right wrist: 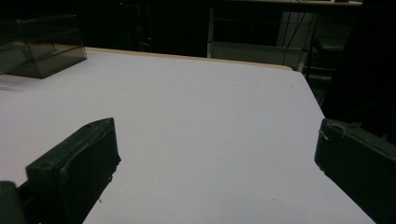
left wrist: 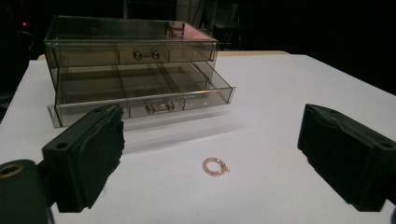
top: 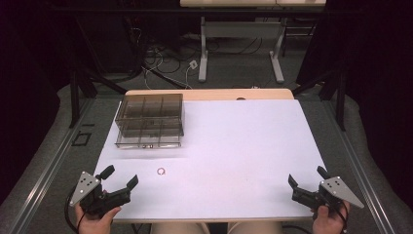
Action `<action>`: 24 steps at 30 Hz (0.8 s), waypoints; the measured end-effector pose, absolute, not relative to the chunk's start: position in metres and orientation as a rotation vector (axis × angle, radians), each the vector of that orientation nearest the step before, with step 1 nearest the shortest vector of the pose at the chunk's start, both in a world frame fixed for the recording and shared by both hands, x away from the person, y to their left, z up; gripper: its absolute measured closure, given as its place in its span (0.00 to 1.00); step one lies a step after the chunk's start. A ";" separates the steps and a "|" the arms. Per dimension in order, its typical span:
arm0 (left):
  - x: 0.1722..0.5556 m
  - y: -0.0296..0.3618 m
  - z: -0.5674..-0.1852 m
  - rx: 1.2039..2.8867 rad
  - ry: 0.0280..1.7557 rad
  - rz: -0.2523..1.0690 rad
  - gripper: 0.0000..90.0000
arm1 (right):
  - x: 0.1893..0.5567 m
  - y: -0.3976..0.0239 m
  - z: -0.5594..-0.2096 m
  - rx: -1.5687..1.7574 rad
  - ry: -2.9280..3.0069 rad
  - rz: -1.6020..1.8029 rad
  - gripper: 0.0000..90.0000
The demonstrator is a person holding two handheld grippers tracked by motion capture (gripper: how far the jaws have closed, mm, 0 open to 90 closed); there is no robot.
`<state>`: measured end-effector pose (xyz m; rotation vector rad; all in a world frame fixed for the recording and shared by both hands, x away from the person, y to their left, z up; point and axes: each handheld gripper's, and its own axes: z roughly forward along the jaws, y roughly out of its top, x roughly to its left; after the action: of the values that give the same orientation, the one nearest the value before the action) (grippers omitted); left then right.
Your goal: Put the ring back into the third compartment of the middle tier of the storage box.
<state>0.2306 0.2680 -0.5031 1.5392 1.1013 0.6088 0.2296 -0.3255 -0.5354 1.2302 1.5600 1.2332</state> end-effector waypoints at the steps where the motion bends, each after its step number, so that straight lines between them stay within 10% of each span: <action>1: 0.231 0.268 -0.502 1.539 1.104 0.604 0.09 | 0.230 -0.326 -0.536 1.231 1.561 1.232 0.00; 24: 0.253 0.255 -0.490 1.646 1.110 0.534 0.09 | 0.230 -0.329 -0.538 1.245 1.566 1.228 0.00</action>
<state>0.2530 0.2553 -0.4897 1.6462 1.1095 0.5341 0.2302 -0.3286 -0.5384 1.2454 1.5656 1.2280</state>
